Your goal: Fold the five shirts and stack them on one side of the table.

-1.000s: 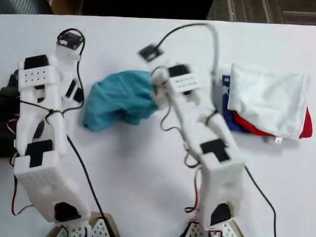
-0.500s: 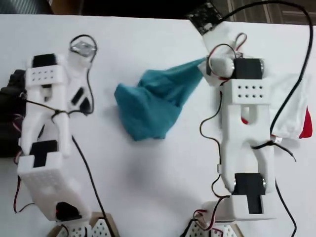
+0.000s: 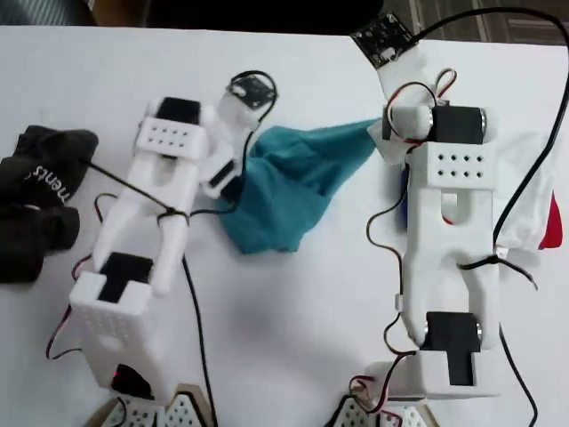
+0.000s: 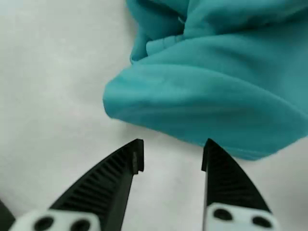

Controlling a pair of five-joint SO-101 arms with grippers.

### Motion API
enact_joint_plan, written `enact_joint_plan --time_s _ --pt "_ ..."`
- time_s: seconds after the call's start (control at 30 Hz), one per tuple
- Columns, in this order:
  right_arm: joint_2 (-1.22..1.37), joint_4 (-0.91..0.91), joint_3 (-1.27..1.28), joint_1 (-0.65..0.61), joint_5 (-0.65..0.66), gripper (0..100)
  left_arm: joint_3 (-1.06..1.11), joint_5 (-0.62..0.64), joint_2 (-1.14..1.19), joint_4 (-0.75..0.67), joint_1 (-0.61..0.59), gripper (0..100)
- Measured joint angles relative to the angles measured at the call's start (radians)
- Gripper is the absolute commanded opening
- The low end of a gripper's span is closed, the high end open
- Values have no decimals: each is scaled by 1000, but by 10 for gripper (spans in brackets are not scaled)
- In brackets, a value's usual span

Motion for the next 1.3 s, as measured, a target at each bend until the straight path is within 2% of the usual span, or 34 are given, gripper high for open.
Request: enact_joint_plan --time_s 0.17,0.23,0.3,0.37,0.5,0.63,0.83,0.97,1.13,1.3 --pt "-5 29 0 11 0 22 0 -2 143 -89 0 216" --pt "-26 29 2 15 0 22 0 -26 199 -100 0 141" --pt "-60 29 2 17 0 22 -2 -48 236 -103 3 12" --pt "-87 29 2 17 0 22 -3 -52 253 -101 8 37" --pt "-117 31 2 17 6 22 -43 -18 261 -75 2 25" --pt "-117 43 2 17 6 22 -107 17 229 -6 -61 25" --pt "-117 35 2 17 6 22 -201 20 57 109 -213 25" --pt "-117 -3 2 17 -46 22 -256 20 -72 157 -304 25" --pt "-204 -87 2 17 -127 22 -290 20 -232 187 -364 25" --pt "-324 -120 0 37 -143 22 -290 15 -370 187 -425 25"
